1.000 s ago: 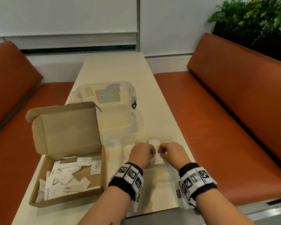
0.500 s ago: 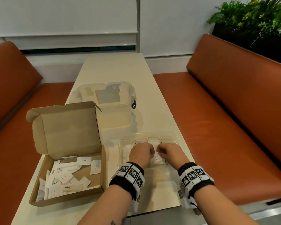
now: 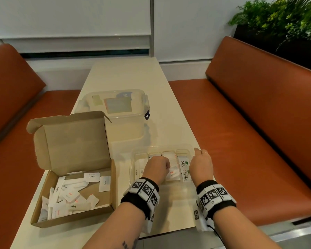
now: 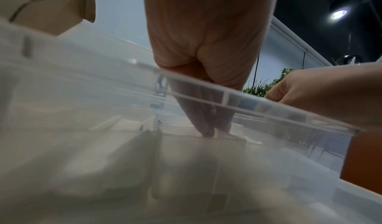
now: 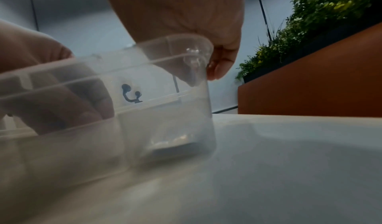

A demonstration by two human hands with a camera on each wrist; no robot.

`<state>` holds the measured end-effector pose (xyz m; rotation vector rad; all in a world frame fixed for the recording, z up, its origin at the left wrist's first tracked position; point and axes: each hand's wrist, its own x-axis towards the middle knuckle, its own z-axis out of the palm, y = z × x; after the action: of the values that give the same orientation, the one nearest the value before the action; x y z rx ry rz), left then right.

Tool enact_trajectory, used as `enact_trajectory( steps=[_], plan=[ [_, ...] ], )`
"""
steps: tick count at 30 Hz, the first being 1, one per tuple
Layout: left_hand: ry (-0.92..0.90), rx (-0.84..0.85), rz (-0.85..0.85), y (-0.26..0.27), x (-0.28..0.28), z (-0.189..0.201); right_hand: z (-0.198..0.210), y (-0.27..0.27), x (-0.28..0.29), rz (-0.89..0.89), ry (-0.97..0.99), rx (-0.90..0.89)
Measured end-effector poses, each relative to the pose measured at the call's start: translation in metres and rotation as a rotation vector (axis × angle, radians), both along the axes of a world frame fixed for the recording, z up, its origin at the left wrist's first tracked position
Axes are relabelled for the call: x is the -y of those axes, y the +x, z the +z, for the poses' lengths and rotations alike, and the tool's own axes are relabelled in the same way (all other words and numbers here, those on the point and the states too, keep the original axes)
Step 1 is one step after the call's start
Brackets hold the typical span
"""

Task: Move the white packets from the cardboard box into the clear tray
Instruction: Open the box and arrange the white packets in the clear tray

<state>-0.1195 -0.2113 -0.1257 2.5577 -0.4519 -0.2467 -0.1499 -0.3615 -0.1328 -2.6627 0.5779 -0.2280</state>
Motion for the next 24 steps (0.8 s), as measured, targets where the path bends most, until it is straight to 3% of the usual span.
enact_trajectory(
  steps=[16,20,22,24],
  plan=[
    [0.017,-0.002,0.022,0.000,-0.006,-0.001,-0.006,0.016,0.000,0.067,-0.023,0.029],
    [0.022,0.009,0.005,0.001,-0.009,-0.001,0.002,0.010,-0.006,0.308,-0.192,0.083],
    [0.044,0.036,-0.031,0.001,-0.010,0.000,0.005,0.009,-0.012,0.451,-0.208,-0.026],
    [0.054,0.060,-0.057,0.000,-0.011,0.001,0.005,0.008,-0.016,0.471,-0.220,-0.109]
  ],
)
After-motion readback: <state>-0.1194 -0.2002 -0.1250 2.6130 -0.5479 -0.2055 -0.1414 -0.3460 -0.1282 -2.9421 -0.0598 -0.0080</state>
